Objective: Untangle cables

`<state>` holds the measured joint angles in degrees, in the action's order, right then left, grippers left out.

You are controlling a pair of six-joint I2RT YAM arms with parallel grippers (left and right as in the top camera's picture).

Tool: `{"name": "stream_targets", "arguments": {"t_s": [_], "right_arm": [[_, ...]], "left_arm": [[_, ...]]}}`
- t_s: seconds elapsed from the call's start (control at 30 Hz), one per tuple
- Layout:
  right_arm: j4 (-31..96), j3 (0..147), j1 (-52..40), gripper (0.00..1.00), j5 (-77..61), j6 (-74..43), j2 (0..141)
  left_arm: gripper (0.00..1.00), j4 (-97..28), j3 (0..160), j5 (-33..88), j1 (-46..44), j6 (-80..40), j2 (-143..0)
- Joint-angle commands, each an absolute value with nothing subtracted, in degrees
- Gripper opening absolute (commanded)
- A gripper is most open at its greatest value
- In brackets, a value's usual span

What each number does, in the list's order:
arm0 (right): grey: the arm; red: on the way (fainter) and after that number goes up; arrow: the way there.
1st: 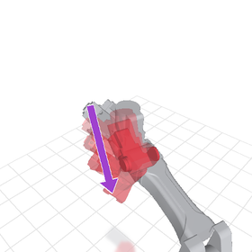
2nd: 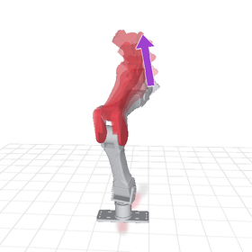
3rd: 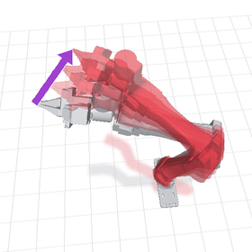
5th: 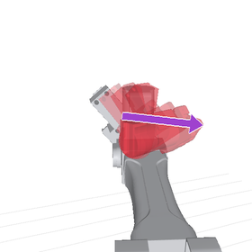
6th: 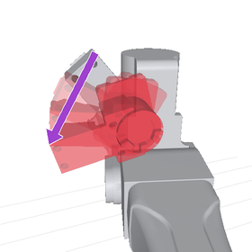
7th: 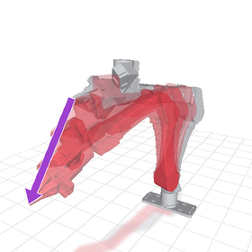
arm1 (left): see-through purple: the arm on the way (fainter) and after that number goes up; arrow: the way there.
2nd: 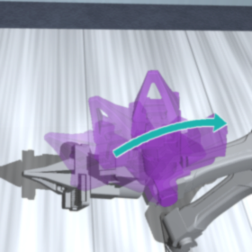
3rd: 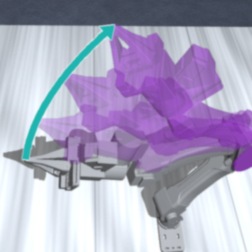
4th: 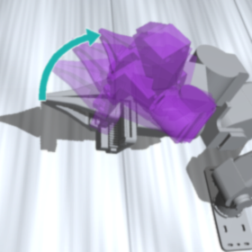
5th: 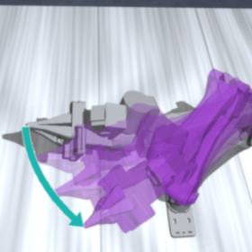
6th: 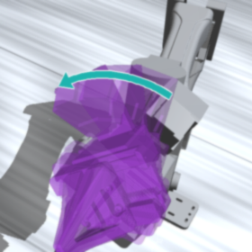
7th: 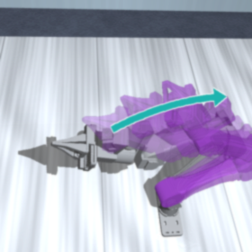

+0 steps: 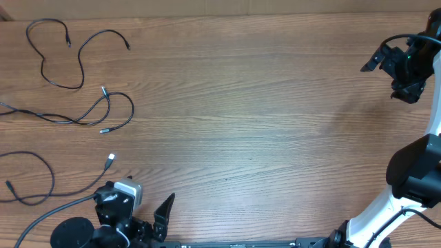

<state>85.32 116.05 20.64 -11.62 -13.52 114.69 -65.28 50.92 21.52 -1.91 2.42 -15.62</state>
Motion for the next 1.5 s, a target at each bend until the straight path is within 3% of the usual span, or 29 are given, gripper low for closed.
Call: {"name": "stream_targets", "arguments": {"t_s": [0.0,0.4,0.9,1.07,1.47], "right_arm": [[85.17,116.97,20.80,1.00,-11.66,-13.72,113.27],[85.17,116.97,20.80,1.00,-11.66,-13.72,113.27],[85.17,116.97,20.80,1.00,-11.66,-13.72,113.27],[85.17,116.97,20.80,1.00,-11.66,-13.72,113.27],[85.17,116.97,20.80,1.00,-11.66,-13.72,113.27]], "left_arm": [[1.00,-62.54,46.70,19.84,-2.28,3.70,-13.52],[1.00,-37.12,30.87,14.22,-2.26,3.27,-8.82],[1.00,-18.46,16.56,-3.95,-2.26,-5.58,-0.82],[0.99,-14.81,14.20,-8.12,-2.26,-10.50,-0.19],[1.00,-10.26,10.37,-10.85,-2.26,-6.35,-0.19]]}}
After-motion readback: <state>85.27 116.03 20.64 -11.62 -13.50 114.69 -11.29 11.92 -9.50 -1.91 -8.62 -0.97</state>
